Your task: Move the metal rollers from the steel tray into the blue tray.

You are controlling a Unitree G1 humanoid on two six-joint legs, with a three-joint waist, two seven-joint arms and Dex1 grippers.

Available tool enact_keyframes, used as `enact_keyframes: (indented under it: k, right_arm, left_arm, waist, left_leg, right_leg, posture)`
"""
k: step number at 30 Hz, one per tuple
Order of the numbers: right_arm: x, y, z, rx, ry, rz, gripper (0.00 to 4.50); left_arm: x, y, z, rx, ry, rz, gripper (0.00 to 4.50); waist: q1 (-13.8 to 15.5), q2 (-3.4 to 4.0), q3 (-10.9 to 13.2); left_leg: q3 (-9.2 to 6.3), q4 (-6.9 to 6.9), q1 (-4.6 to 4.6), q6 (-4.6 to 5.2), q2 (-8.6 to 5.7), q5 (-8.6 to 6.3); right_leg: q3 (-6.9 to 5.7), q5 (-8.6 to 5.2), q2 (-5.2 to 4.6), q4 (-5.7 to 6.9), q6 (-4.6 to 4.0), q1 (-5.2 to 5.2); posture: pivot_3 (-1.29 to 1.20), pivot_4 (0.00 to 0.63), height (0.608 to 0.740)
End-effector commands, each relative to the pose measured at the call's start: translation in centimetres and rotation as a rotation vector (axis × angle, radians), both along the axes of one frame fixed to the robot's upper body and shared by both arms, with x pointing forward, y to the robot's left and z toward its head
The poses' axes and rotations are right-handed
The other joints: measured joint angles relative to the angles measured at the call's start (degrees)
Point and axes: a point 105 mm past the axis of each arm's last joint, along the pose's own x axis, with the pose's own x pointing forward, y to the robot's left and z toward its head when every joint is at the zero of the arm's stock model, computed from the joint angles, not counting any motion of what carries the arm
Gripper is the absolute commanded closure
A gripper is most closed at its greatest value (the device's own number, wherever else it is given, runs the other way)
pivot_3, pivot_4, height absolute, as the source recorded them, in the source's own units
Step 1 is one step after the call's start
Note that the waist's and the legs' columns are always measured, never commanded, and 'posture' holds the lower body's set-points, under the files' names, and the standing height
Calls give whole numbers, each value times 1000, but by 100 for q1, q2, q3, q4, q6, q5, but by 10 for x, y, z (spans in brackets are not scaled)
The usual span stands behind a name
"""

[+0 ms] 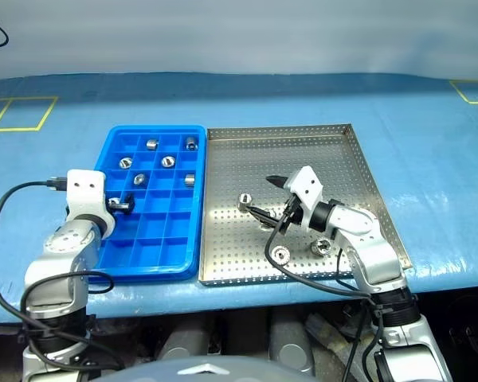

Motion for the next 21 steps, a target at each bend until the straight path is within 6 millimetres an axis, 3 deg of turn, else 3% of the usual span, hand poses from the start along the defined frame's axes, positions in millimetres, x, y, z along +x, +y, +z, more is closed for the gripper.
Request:
enact_keyframes:
  k: [1, 5, 7, 10, 15, 21]
  right_arm:
    - [-2, -4, 17, 13, -69, -14, 0]
    - [-6, -9, 19, 12, -80, -44, 0]
    - [-8, -12, 19, 11, -82, -56, 0]
    - [-12, -16, 20, 12, -86, -86, 0]
    - [-16, -23, 19, 14, -87, -124, 0]
    - [-20, -27, 18, 15, -85, -154, 0]
  left_arm:
    - [9, -41, 49, -48, -228, -195, 210]
    - [13, -110, 58, -167, -258, -530, 210]
    - [14, -134, 49, -169, -202, -643, 210]
    - [15, -164, 20, -96, -35, -785, 210]
    - [23, -178, -7, -20, 99, -825, 210]
    - [32, -180, -23, 57, 160, -812, 210]
  waist:
    - [17, -2, -1]
    - [-11, -2, -2]
    - [-62, -2, -2]
    - [-157, -1, -2]
    - [-381, -2, -2]
    - [-549, -3, -1]
  left_leg:
    - [0, 0, -2, 0, -1, 0]
    - [5, 0, -4, -11, -10, 6]
    - [8, 1, -6, -9, -12, 5]
    - [9, 0, -6, 0, -10, 0]
    - [11, 2, -6, 18, -4, -9]
    - [11, 8, -5, 17, -1, -8]
  right_leg:
    - [-2, 0, -3, -1, 0, 0]
    - [0, -1, -9, -6, -2, 2]
    - [1, 0, 12, -7, 0, 0]
    - [6, 0, 23, -7, 2, 0]
    - [9, 3, 35, -5, 10, -2]
    - [11, 4, 40, -3, 14, -1]
  posture:
    - [-117, 150, 740]
    - [-156, 150, 740]
    - [-169, 150, 740]
    - [-209, 150, 740]
    - [-259, 150, 740]
    - [-289, 150, 740]
